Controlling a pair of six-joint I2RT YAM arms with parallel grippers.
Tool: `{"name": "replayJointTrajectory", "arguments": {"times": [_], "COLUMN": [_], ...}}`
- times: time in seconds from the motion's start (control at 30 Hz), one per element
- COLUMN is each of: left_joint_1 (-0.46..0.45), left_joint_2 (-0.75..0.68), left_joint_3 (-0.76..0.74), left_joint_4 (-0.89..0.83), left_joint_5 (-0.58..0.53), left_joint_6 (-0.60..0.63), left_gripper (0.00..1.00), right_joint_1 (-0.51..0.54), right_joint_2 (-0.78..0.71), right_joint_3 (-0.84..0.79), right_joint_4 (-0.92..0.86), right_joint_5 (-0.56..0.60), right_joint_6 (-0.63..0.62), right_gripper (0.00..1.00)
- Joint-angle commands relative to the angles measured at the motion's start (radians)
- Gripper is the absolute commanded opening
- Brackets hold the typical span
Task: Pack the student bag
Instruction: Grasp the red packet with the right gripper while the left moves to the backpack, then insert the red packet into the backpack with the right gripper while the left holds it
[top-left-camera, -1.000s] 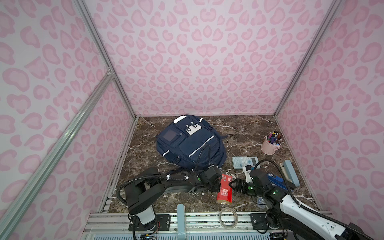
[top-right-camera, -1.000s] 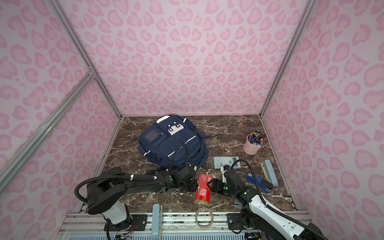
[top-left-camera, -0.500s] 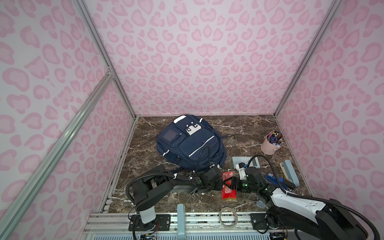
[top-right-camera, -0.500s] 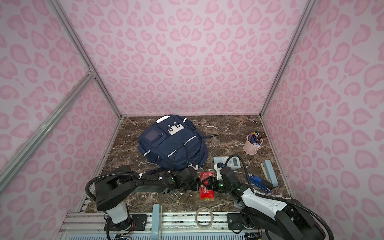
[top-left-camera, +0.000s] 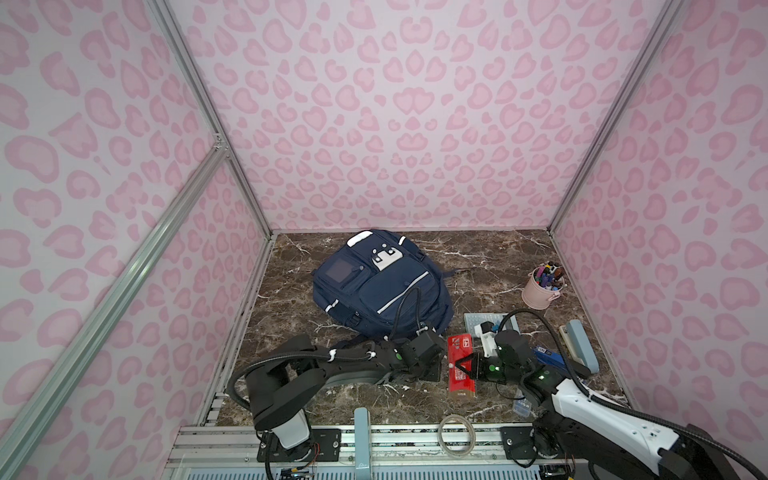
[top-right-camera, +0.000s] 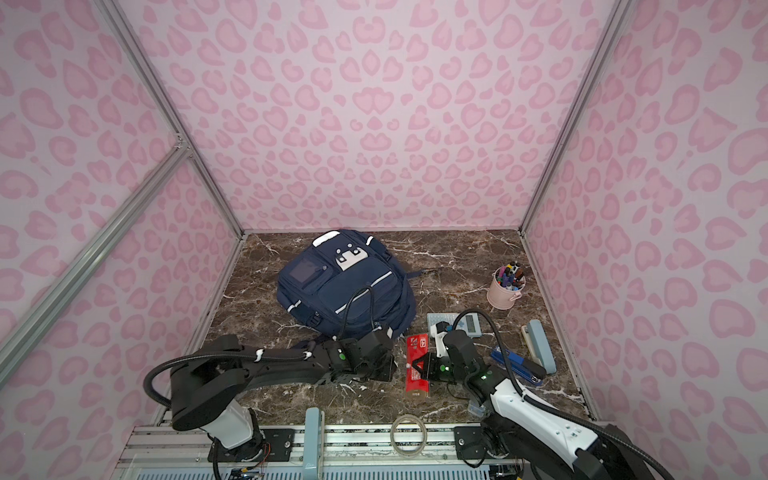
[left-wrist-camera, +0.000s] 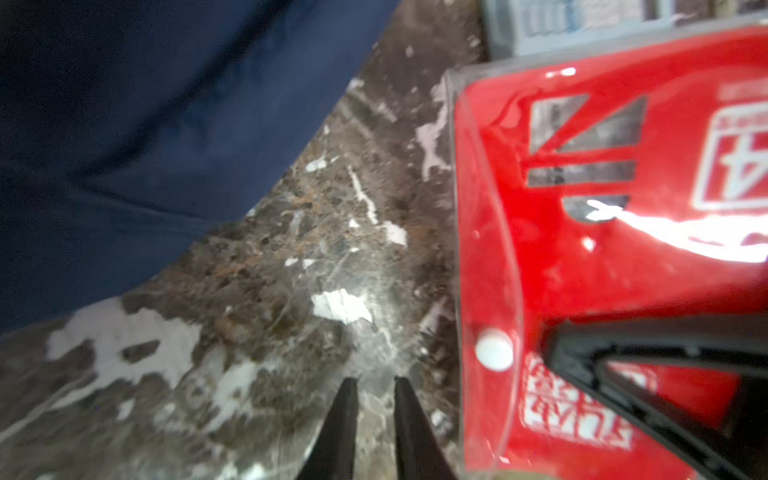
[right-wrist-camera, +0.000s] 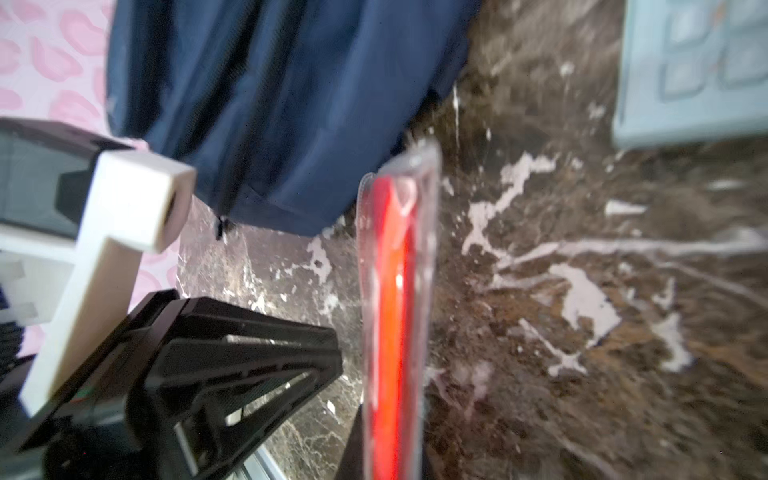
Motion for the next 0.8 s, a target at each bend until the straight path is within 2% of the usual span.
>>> {"name": "replayJointTrajectory", "arguments": {"times": [0.0,0.13,0.23,0.37,0.5,0.6,0.67,0.73,0.77], "left_joint_1": [0.002,0.016,0.041,0.073,0.115,0.119,0.129,0.147,0.156], "left_joint_2": [-0.107,-0.149,-0.090,0.052,0.208,0.315,0.361,0.391,0.398], "left_joint_3": [0.061,0.201,0.304,0.432,0.540,0.632,0.673,0.692,0.696], "left_joint_4": [-0.122,-0.322,-0.439,-0.539,-0.580,-0.663,-0.676,-0.652,-0.642], "left_joint_5": [-0.051,-0.222,-0.377,-0.579,-0.669,-0.794,-0.840,-0.823,-0.804], "left_joint_6": [0.106,0.224,0.330,0.449,0.533,0.529,0.536,0.567,0.578], "left_gripper": [0.41,0.62,0.69,0.72,0.71,0.71,0.68,0.57,0.42], "right_joint_1": [-0.032,-0.166,-0.234,-0.252,-0.252,-0.252,-0.253,-0.253,-0.252], "right_joint_2": [-0.112,-0.141,-0.067,0.025,0.103,0.138,0.153,0.172,0.182], "right_joint_3": [0.041,0.106,0.159,0.207,0.241,0.255,0.254,0.241,0.238], "right_joint_4": [-0.169,-0.236,-0.237,-0.176,-0.119,-0.105,-0.090,-0.051,-0.034], "right_joint_5": [0.101,0.055,0.004,-0.028,-0.069,-0.077,-0.074,-0.079,-0.087], "right_joint_6": [-0.053,-0.110,-0.142,-0.147,-0.128,-0.136,-0.134,-0.126,-0.124], "right_gripper": [0.00,0.00,0.00,0.00,0.00,0.00,0.00,0.00,0.00]}}
